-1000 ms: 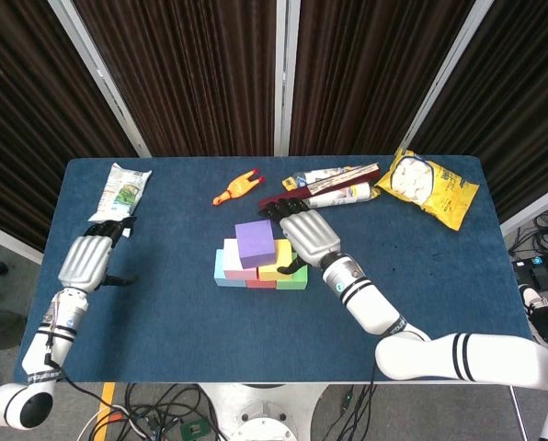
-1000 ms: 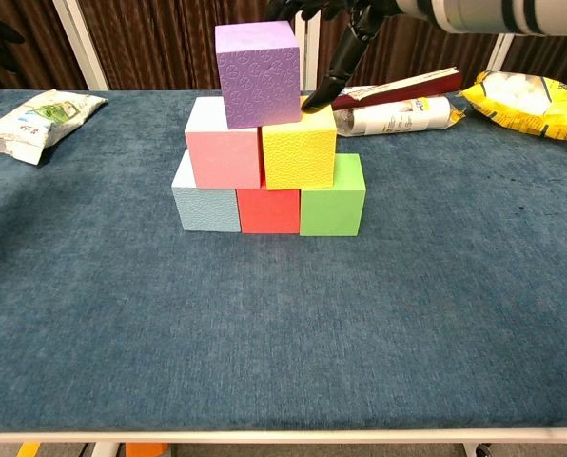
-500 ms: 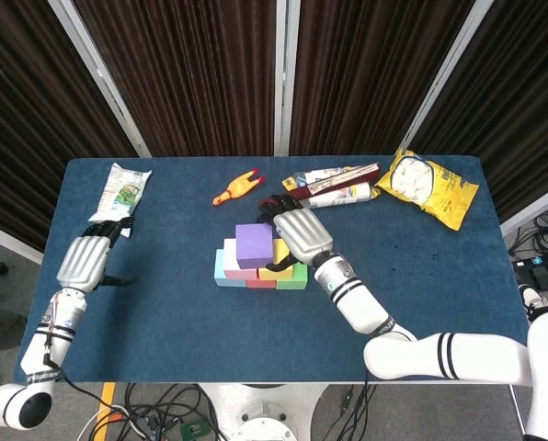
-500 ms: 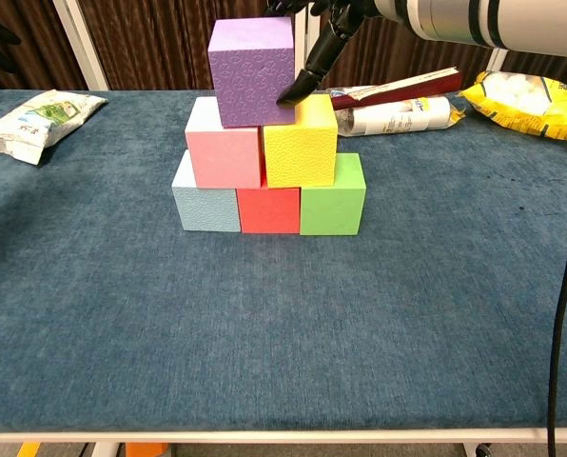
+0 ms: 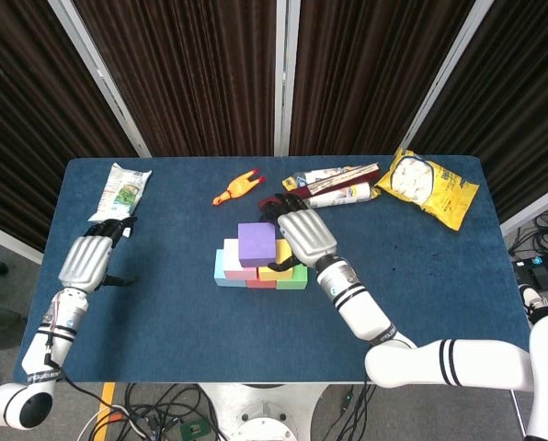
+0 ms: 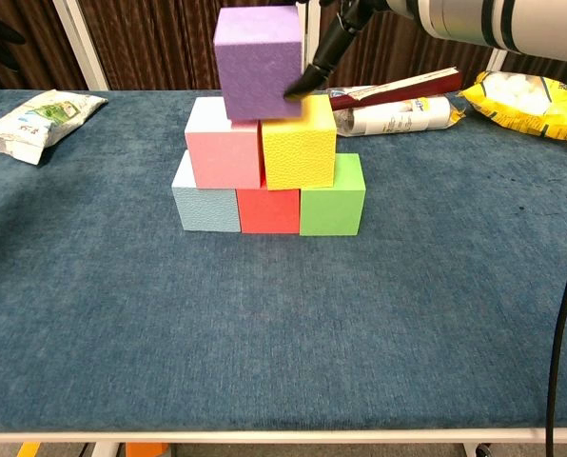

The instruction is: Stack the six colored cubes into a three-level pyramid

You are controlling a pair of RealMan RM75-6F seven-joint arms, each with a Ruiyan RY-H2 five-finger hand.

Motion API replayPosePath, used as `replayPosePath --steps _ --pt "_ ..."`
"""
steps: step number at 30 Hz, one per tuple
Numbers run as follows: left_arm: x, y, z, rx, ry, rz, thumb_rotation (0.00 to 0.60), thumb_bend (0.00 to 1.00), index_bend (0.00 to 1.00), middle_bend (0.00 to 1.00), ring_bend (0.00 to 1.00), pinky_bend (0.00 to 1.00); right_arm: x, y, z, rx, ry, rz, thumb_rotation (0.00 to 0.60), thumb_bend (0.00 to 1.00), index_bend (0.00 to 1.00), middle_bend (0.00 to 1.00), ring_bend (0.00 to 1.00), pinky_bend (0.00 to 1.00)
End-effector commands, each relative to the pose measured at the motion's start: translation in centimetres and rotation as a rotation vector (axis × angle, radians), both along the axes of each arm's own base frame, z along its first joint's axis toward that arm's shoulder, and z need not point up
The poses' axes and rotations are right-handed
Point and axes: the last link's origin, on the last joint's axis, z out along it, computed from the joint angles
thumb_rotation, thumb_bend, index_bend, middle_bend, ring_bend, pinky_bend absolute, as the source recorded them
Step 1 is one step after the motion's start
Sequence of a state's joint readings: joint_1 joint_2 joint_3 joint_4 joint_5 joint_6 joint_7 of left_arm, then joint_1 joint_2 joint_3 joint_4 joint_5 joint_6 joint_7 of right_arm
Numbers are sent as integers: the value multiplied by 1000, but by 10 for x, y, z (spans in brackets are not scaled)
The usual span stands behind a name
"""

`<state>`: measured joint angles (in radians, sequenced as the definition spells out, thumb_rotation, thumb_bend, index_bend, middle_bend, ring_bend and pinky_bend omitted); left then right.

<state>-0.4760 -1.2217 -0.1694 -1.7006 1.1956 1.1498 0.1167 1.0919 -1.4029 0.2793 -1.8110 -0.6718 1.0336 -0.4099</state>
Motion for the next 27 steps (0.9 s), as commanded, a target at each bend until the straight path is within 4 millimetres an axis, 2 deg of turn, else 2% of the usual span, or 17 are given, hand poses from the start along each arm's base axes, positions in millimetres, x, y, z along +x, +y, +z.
replayPosePath --steps 1,27 --pt "0 0 0 -1 2 0 600 43 136 184 109 193 -2 1 -1 -1 -1 -3 600 53 399 161 0 0" --pt "0 0 -1 -7 -1 1 600 42 136 184 108 193 -6 6 -8 -8 7 -22 600 49 386 161 0 0"
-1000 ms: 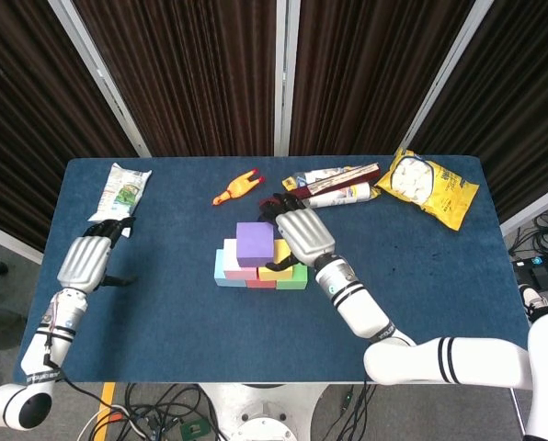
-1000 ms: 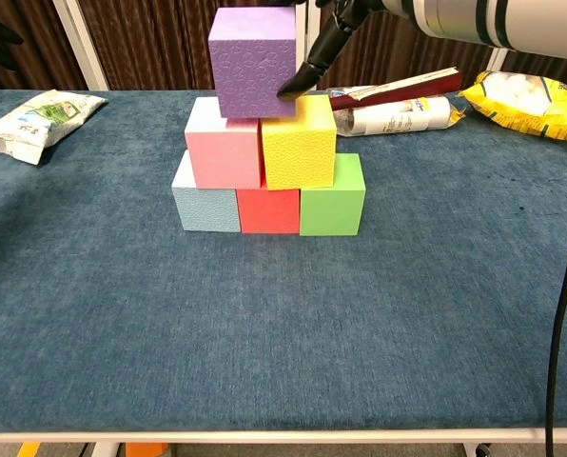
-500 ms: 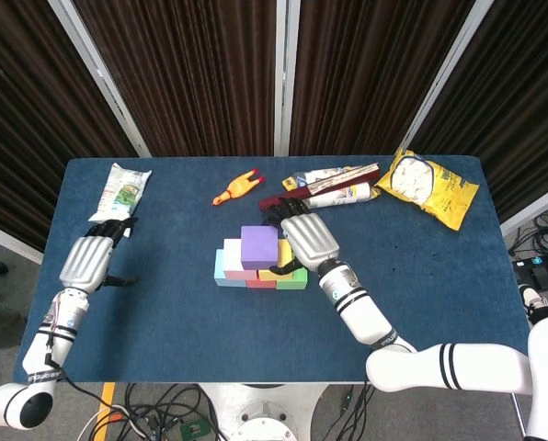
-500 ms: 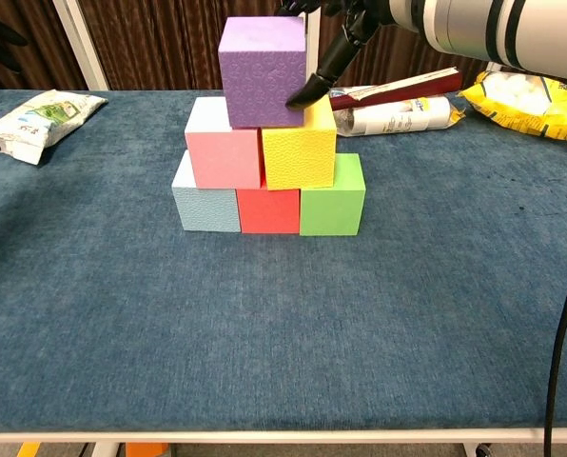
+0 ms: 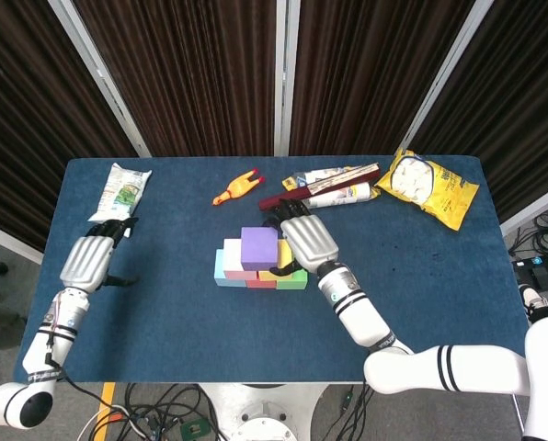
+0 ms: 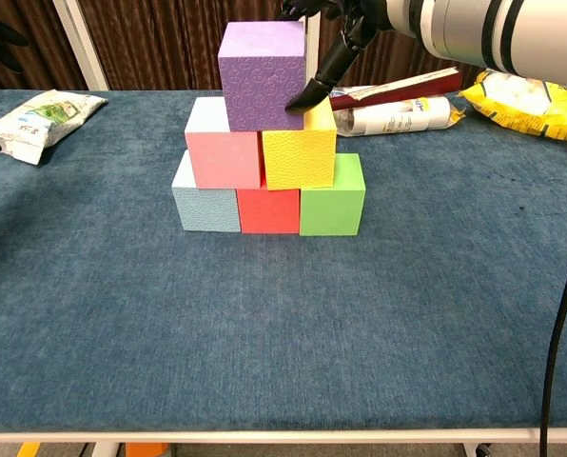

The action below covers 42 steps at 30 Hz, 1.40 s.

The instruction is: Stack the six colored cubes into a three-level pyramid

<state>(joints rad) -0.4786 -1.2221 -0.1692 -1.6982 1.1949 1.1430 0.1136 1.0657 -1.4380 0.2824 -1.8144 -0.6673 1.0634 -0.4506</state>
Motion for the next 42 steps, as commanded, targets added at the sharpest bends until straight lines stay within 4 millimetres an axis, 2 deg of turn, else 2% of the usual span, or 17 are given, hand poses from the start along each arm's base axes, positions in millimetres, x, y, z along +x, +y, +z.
replayPosePath --steps 1,6,11,13,18,22,25,28,31,32,35,38,42 --pt "0 0 0 -1 0 1 600 42 137 184 109 193 0 0 -1 1 2 -1 600 49 379 161 0 0" --pt "0 0 0 0 -2 0 600 42 136 184 109 193 -1 1 -2 6 12 -5 600 31 264 151 0 0" --pt "0 1 0 3 -4 -2 600 42 136 184 108 193 -1 2 -2 14 15 -2 600 14 66 122 0 0" --pt "0 1 0 3 -3 -2 600 42 137 184 109 193 -1 3 -1 14 11 -1 600 11 17 114 0 0" --pt "0 1 1 10 -5 -2 600 42 136 183 109 193 -1 6 12 -1 -14 7 600 10 0 79 0 0" --pt "-3 1 7 24 -1 2 600 41 136 183 109 193 -10 11 42 -62 -41 12 600 8 0 34 0 0" --pt "-6 1 13 41 7 7 600 42 136 183 108 193 -30 15 72 -131 -53 -4 600 9 0 13 0 0" --pt "-11 0 23 71 23 16 600 42 136 183 108 193 -61 21 99 -198 -31 -27 600 9 0 12 0 0" --pt "-20 -4 34 110 47 28 600 42 136 183 108 193 -102 29 123 -265 6 -57 600 19 0 49 0 0" --pt "-23 -6 38 125 61 30 600 42 136 183 109 193 -122 33 129 -287 22 -74 600 26 0 77 0 0" --pt "-34 -15 45 157 94 35 600 42 137 183 108 191 -171 49 140 -309 69 -99 600 44 0 114 0 0" --pt "-47 -28 52 197 143 43 600 42 137 183 109 186 -212 66 148 -316 90 -120 600 68 0 116 0 0" --pt "-59 -49 58 239 179 50 600 42 137 183 109 176 -249 87 156 -359 76 -139 600 81 0 108 0 0"
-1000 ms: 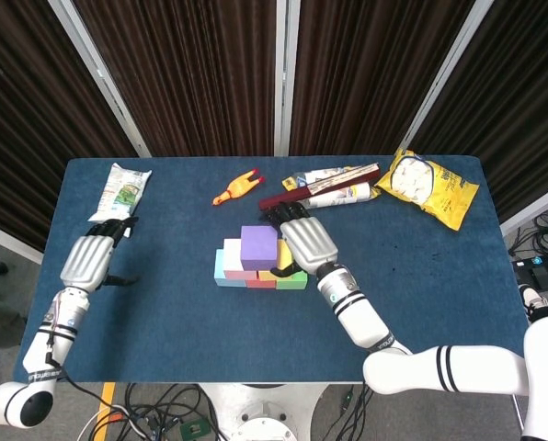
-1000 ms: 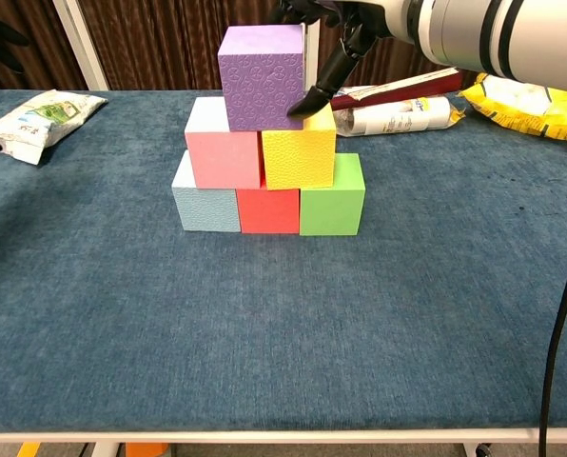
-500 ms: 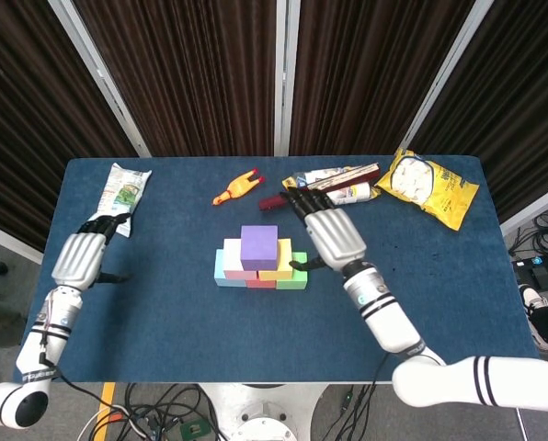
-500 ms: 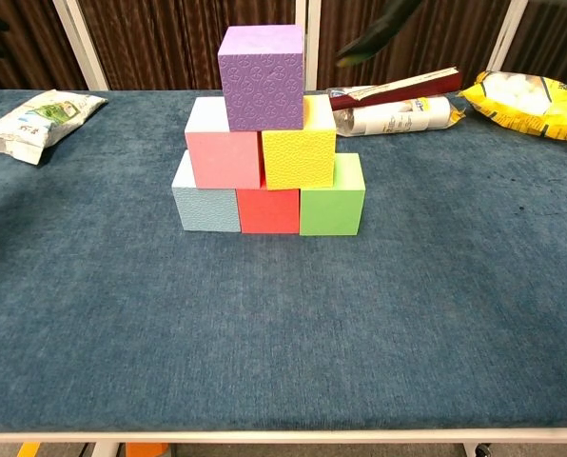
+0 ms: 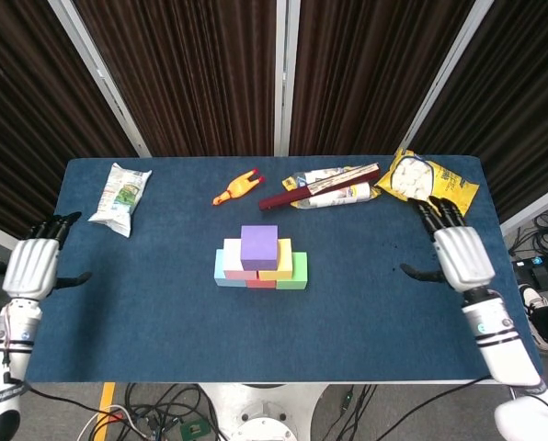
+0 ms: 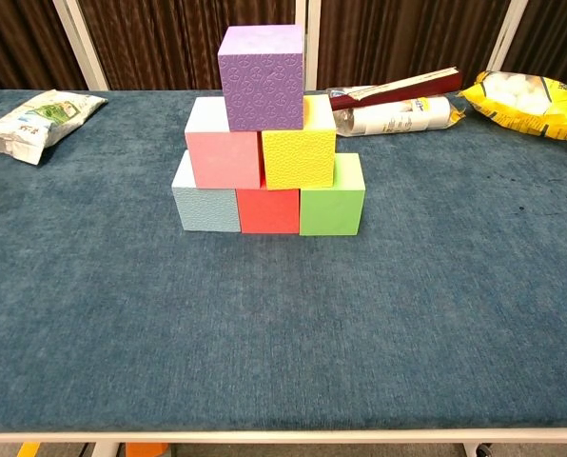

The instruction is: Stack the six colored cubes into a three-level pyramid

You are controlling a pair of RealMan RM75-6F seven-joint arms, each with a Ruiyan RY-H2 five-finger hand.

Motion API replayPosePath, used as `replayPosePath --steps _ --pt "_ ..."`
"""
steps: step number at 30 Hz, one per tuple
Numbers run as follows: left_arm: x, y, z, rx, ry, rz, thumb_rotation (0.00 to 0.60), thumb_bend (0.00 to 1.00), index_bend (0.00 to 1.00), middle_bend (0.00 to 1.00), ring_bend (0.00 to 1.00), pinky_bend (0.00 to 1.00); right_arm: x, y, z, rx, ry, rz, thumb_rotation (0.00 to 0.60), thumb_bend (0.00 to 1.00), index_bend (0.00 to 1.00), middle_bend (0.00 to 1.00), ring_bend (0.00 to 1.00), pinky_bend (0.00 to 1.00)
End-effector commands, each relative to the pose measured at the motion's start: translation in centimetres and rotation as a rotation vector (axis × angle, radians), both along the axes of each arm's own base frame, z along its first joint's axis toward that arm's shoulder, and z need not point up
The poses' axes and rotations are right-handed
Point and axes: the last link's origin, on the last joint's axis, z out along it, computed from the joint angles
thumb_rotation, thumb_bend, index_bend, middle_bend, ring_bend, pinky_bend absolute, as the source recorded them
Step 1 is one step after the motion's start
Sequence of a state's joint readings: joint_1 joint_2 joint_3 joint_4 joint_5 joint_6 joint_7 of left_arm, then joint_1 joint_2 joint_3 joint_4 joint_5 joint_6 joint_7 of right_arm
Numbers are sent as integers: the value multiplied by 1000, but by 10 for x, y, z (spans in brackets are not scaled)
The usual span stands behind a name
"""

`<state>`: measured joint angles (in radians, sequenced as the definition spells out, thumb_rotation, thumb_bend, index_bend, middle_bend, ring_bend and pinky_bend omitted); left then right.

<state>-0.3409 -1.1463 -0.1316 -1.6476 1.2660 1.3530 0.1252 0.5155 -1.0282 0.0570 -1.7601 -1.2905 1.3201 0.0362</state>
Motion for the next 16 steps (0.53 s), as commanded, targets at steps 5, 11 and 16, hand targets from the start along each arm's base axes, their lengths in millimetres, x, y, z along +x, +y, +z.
replayPosePath --steps 5,11,16 --pt "-26 -51 8 58 62 41 600 40 136 182 109 167 -78 58 13 -37 -34 -59 600 90 0 91 0 0" --pt "-36 -92 3 81 54 88 600 38 136 170 108 159 -97 88 12 -61 -76 -79 600 99 0 89 0 0" --pt "-35 -113 -7 72 47 98 600 36 136 170 109 158 -102 102 8 -54 -100 -95 600 101 0 90 0 0"
